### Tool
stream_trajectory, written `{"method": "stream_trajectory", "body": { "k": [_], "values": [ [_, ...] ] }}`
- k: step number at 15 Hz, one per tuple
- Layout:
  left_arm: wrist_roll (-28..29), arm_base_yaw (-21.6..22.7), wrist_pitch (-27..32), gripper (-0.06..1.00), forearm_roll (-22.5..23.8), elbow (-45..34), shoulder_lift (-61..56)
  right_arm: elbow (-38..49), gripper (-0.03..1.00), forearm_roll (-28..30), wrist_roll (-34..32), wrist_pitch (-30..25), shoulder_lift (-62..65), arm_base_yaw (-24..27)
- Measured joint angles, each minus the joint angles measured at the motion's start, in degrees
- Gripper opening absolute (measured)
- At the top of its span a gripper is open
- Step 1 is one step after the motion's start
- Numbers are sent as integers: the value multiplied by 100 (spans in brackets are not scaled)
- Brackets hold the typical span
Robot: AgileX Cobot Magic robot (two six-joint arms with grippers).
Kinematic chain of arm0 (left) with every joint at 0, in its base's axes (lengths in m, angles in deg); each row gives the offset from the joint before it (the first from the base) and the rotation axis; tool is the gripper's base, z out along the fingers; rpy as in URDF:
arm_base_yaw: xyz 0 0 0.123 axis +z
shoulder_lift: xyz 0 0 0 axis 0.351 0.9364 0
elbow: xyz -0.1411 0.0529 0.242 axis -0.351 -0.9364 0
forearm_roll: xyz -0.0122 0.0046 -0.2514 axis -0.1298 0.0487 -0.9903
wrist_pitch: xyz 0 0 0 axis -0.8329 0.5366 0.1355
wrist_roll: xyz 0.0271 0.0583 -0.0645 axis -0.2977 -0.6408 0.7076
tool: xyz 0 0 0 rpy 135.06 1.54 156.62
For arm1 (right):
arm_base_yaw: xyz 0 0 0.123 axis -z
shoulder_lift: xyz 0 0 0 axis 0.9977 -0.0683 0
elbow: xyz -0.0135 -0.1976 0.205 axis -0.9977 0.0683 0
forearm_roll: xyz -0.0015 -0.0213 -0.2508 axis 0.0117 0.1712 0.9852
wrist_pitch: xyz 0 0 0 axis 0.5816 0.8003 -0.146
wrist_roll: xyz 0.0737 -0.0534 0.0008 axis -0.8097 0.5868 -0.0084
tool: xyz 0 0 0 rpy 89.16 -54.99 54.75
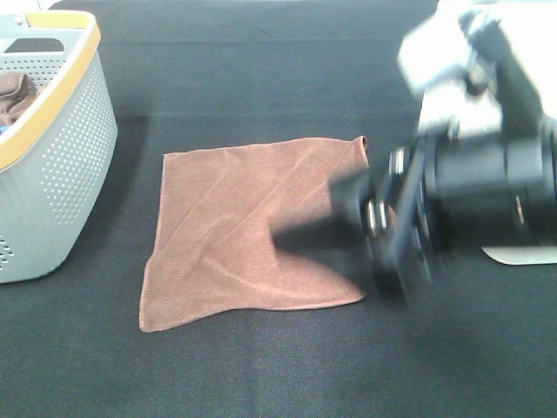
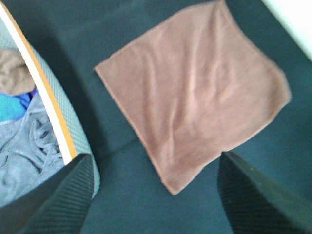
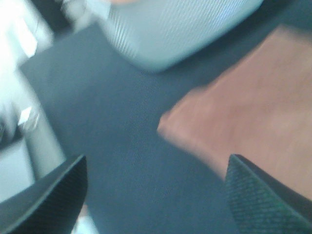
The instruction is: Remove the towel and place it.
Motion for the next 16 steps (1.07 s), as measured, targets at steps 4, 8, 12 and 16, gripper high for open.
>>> {"method": "stream_trajectory", "body": {
  "k": [4, 8, 12, 16],
  "values": [
    [34, 0, 0, 68, -109, -1329, -1335, 0, 74, 3753, -4074, -1146, 120, 0],
    [286, 0, 0, 68, -172, -2951, -2550, 0, 74, 4922, -5558, -2372, 733, 0],
    [516, 0, 17, 68, -183, -5008, -4784, 0, 74, 6148, -6996, -3449, 2080, 0],
    [372, 0, 17, 68, -52, -6033, -6555, 0, 74, 7191, -7426, -4349, 3575, 0]
  ]
}}
